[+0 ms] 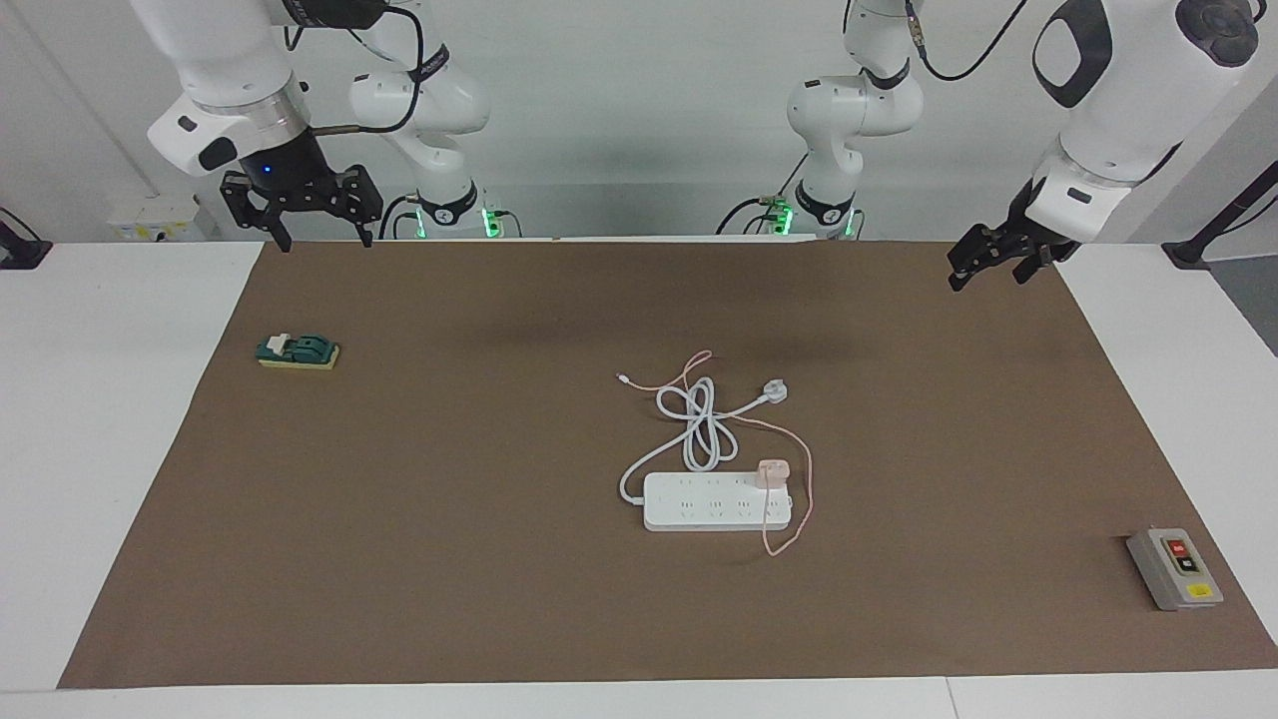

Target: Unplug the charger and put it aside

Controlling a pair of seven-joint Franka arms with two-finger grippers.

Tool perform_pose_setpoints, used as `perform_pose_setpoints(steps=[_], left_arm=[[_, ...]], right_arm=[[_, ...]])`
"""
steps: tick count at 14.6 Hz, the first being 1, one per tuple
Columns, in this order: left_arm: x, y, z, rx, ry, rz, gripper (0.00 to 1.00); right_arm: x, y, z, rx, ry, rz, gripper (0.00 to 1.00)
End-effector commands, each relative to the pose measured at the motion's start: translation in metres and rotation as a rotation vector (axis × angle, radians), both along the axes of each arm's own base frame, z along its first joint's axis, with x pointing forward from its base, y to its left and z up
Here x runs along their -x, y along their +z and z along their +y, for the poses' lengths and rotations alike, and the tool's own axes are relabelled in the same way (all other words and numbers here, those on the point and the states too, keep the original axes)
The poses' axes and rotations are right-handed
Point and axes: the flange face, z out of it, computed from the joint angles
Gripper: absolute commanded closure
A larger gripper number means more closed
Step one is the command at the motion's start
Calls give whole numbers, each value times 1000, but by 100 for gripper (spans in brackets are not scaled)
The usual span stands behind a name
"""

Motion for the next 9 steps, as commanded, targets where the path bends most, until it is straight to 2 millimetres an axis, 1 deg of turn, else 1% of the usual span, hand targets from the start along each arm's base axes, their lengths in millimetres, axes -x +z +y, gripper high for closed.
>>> perform_pose_setpoints(steps=[1, 3, 4, 5, 6, 7, 8, 9], left_arm=[[2, 5, 9, -9, 83, -33, 0], [-3, 0, -2, -15, 220, -44, 0], [-7, -8, -10, -21, 301, -32, 0], [-11, -16, -30, -29, 363, -18, 0], [-15, -20, -44, -33, 446, -23, 0], [-20, -27, -55, -38, 529, -23, 0], [-26, -39, -68, -44, 611, -14, 0], [-33, -49, -78, -40, 706, -26, 0]], right_arm=[[8, 4, 0, -13, -8, 4, 0], [11, -1, 3, -11, -13, 10, 0], [10, -4, 5, -11, -16, 3, 0], [7, -8, 12, -25, -44, -3, 0], [3, -18, 24, -74, -127, 11, 0], [-3, -30, 30, -117, -235, 26, 0], [-8, -42, 45, -137, -320, 34, 0], [-14, -59, 71, -152, -402, 45, 0]])
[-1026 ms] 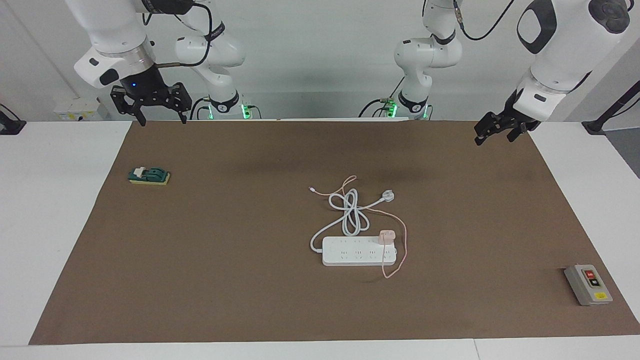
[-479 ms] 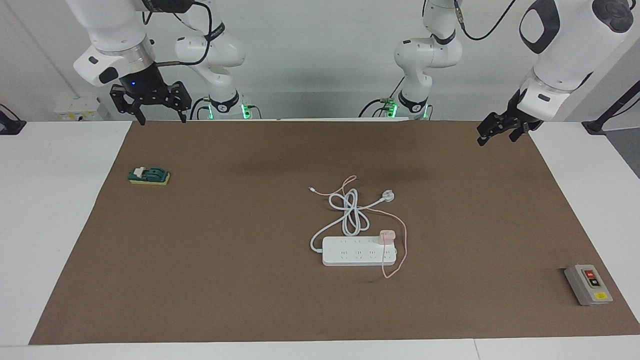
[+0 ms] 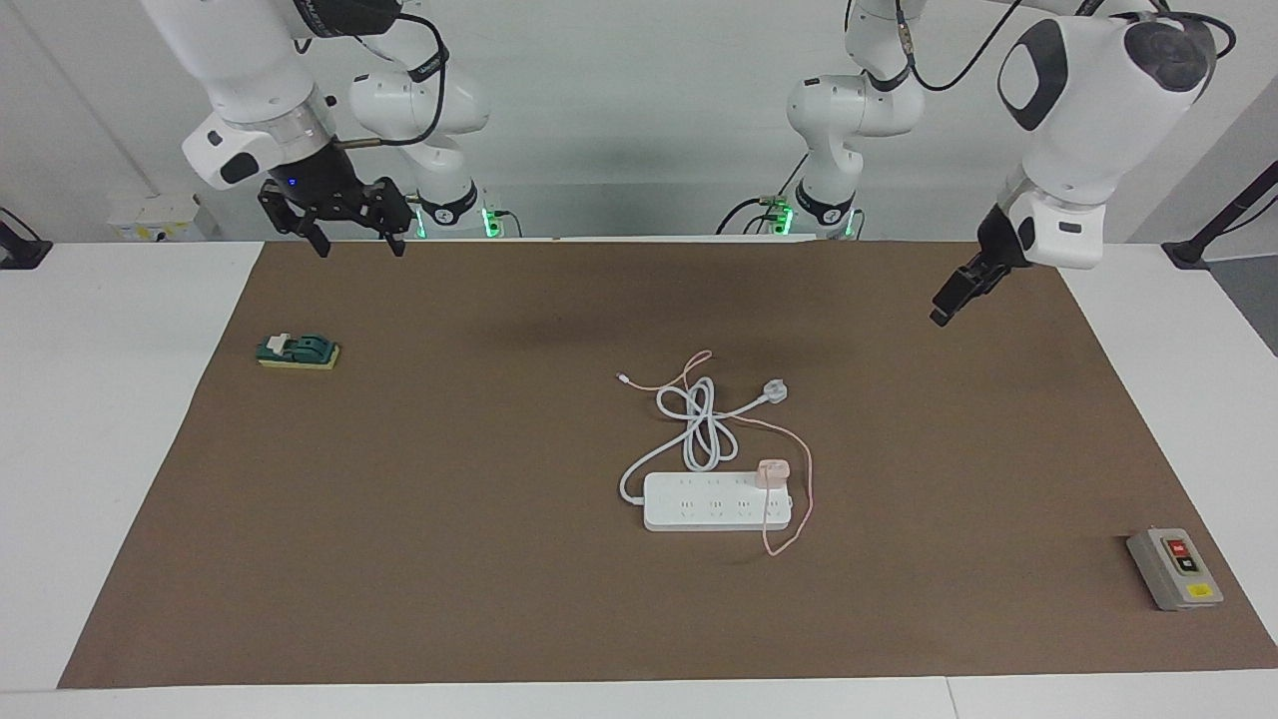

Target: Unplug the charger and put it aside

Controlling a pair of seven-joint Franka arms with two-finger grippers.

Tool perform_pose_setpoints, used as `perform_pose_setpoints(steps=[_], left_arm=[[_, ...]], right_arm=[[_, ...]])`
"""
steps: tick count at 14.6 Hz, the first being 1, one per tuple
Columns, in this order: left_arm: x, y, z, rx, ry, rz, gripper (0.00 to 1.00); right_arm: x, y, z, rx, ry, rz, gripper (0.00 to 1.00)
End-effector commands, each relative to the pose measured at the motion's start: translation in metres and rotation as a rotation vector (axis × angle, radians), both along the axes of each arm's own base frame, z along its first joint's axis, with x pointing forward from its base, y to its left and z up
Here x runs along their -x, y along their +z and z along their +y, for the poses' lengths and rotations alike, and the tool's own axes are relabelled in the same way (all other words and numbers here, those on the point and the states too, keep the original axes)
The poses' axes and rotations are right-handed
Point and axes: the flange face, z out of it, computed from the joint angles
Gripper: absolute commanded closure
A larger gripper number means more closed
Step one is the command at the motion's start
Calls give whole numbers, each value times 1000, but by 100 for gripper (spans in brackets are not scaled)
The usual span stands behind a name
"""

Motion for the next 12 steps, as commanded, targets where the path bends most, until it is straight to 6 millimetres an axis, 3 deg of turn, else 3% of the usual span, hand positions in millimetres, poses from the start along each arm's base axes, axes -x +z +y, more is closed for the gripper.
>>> perform_pose_setpoints(steps=[1, 3, 7, 9, 11, 12], left_arm=[[-18, -28, -22, 1, 233, -27, 0], [-33, -65, -72, 19, 357, -10, 0], [-54, -92, -96, 104, 588, -31, 0], [-59, -128, -132, 77, 643, 6, 0], [-78, -172, -161, 12, 748, -4, 0], [-80, -183, -173, -13, 741, -23, 0]], right_arm=[[-18, -48, 51, -63, -255, 59, 0], [-45, -91, 92, -143, -478, 117, 0], [-78, -154, 149, -305, -803, 216, 0], [-102, -183, 178, -359, -957, 305, 0], [-135, -212, 209, -393, -1087, 372, 0], [-141, -225, 225, -401, -1122, 387, 0]])
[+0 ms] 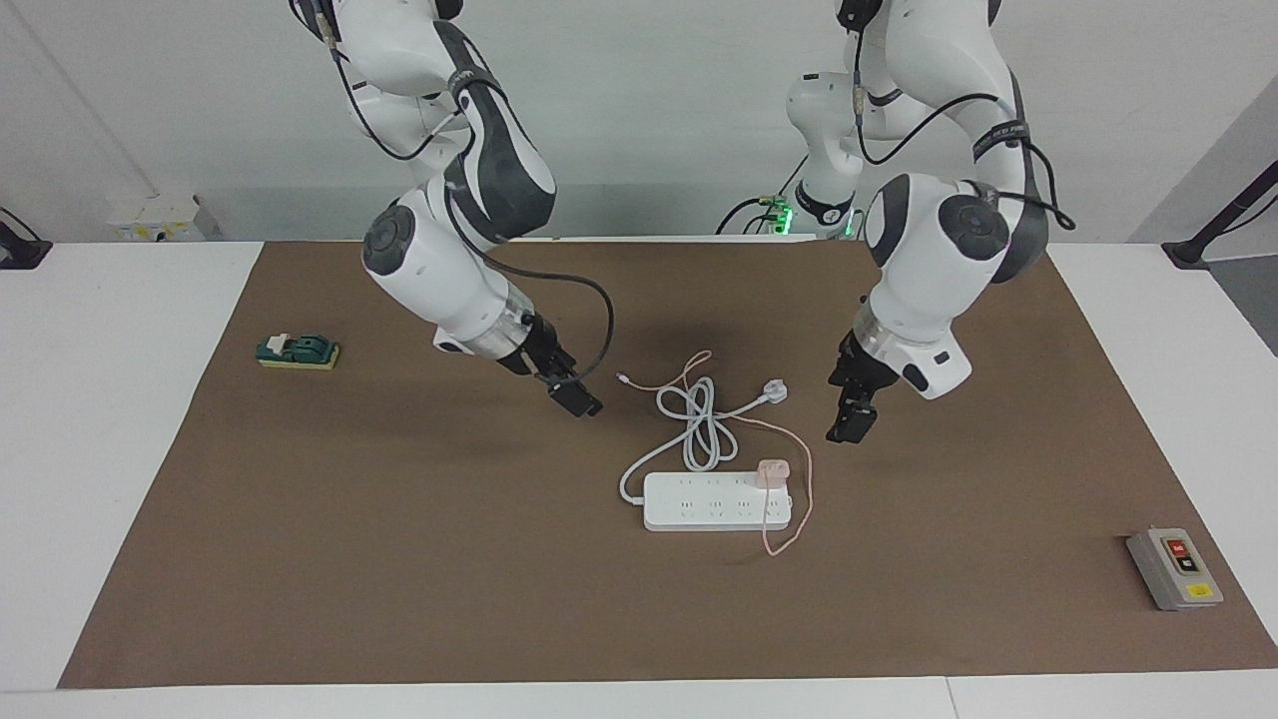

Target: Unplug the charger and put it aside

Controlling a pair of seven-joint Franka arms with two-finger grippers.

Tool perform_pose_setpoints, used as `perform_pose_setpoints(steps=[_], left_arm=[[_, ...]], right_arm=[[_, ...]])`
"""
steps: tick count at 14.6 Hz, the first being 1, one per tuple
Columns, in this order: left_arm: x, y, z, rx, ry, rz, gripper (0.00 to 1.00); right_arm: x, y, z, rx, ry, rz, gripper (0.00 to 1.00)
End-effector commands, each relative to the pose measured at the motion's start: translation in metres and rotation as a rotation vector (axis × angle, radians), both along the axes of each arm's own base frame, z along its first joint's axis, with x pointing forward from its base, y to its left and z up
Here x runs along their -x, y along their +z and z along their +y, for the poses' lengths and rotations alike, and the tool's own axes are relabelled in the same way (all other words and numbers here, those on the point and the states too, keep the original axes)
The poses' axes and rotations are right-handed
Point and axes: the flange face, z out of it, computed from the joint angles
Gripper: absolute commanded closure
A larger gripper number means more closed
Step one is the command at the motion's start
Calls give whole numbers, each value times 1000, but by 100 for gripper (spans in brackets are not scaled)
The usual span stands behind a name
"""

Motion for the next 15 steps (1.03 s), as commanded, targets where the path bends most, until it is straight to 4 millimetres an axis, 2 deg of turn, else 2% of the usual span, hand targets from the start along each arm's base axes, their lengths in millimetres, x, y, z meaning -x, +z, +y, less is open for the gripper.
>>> perform_pose_setpoints(steps=[1, 4, 5, 7, 8, 10, 12, 14, 15], left_arm=[[-22, -34, -32, -50, 55, -22, 0], [-33, -52, -29, -43, 117, -36, 0], [-32, -52, -35, -37, 122, -47, 0], [-29, -62, -39, -35, 137, -67, 0], [-30, -62, -40, -25, 142, -83, 0], [-31, -62, -40, -22, 142, -93, 0], [-23, -73, -48, -25, 127, -88, 4], [-17, -82, -52, -21, 123, -97, 5], [-14, -85, -54, -24, 119, -90, 14]], right_arm=[[-39, -42, 40, -73, -135, 81, 0], [-48, -86, 52, -123, -182, 144, 0], [-60, -99, 52, -134, -208, 167, 0], [-80, -125, 66, -152, -269, 229, 0], [-77, -128, 79, -153, -251, 228, 0], [-83, -136, 75, -161, -244, 246, 0], [-90, -144, 85, -164, -224, 231, 0], [-91, -148, 85, -164, -199, 206, 0], [-92, -153, 83, -158, -193, 201, 0]])
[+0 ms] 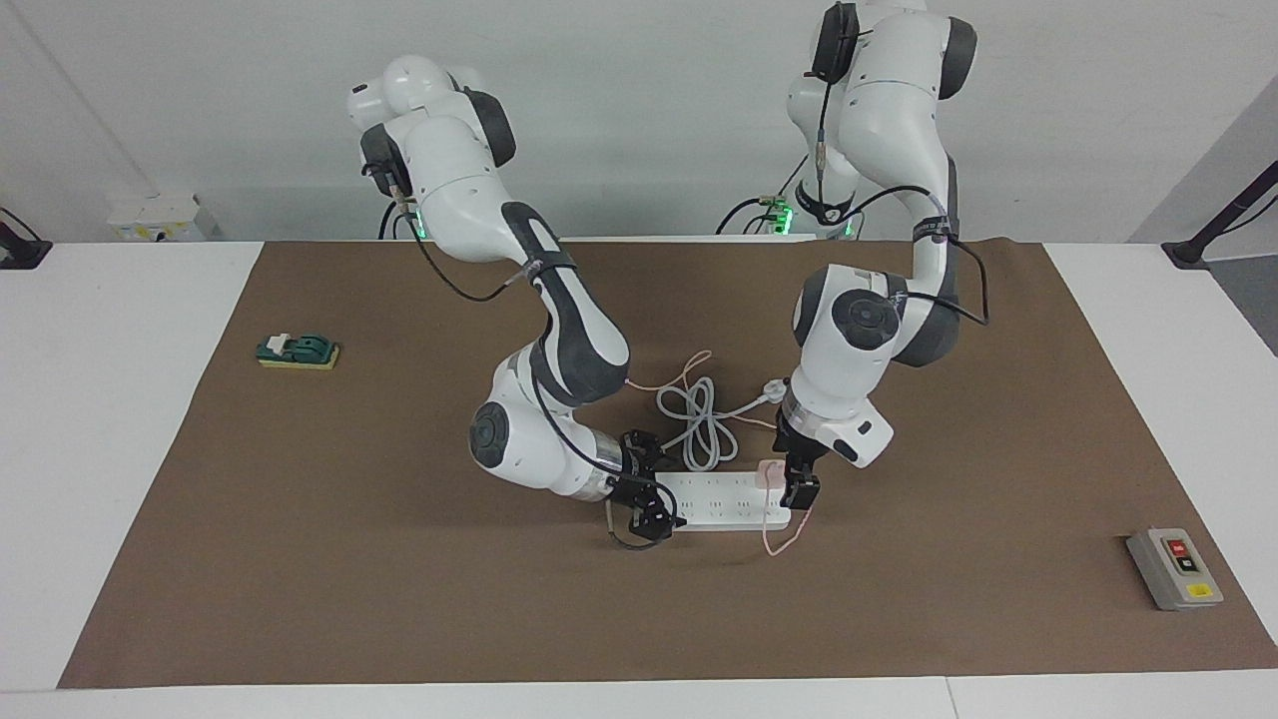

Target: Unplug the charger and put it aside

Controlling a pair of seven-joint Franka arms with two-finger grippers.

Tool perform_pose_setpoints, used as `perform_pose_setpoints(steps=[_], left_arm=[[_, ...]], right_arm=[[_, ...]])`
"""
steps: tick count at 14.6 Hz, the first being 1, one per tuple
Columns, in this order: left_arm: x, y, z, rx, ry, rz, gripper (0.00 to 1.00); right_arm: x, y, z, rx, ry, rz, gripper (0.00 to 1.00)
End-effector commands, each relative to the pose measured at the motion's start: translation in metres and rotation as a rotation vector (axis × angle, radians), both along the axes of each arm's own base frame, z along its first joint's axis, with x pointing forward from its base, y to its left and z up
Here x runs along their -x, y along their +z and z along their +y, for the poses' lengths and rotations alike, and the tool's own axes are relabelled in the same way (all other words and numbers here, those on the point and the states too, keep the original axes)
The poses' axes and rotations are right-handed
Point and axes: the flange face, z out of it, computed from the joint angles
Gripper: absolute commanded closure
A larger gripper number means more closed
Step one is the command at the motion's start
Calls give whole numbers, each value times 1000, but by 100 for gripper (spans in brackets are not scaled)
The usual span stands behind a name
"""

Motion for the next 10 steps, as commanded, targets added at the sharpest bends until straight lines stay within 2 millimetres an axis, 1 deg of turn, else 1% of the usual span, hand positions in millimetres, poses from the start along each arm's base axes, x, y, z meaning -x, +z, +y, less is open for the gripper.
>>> perform_pose_setpoints(steps=[1, 2, 3, 4, 5, 6, 7, 9, 10], left_arm=[[8, -7, -5, -17, 4, -14, 29], [9, -7, -8, -18, -1, -16, 51], [9, -7, -8, -18, -2, -16, 62], [9, -7, -7, -19, -2, -15, 66], [9, -7, -7, -20, -2, -14, 72], [9, -6, -7, -19, -2, -15, 87], [8, -6, -6, -26, -5, -18, 100], [8, -5, -7, -35, -13, -20, 100], [8, -5, -7, -34, -13, -22, 100]], right_arm=[[-9, -6, 1, -13, 23, -29, 0], [-9, -5, 7, -12, 30, -56, 0], [-5, -6, 18, -13, 33, -69, 0], [-2, -7, 22, -11, 39, -71, 0], [-1, -6, 23, -15, 44, -62, 0], [0, -6, 24, -15, 49, -57, 0], [0, -8, 22, -10, 48, -60, 0], [0, -17, 20, 5, 82, -92, 0], [-2, -18, 16, 4, 87, -100, 0]])
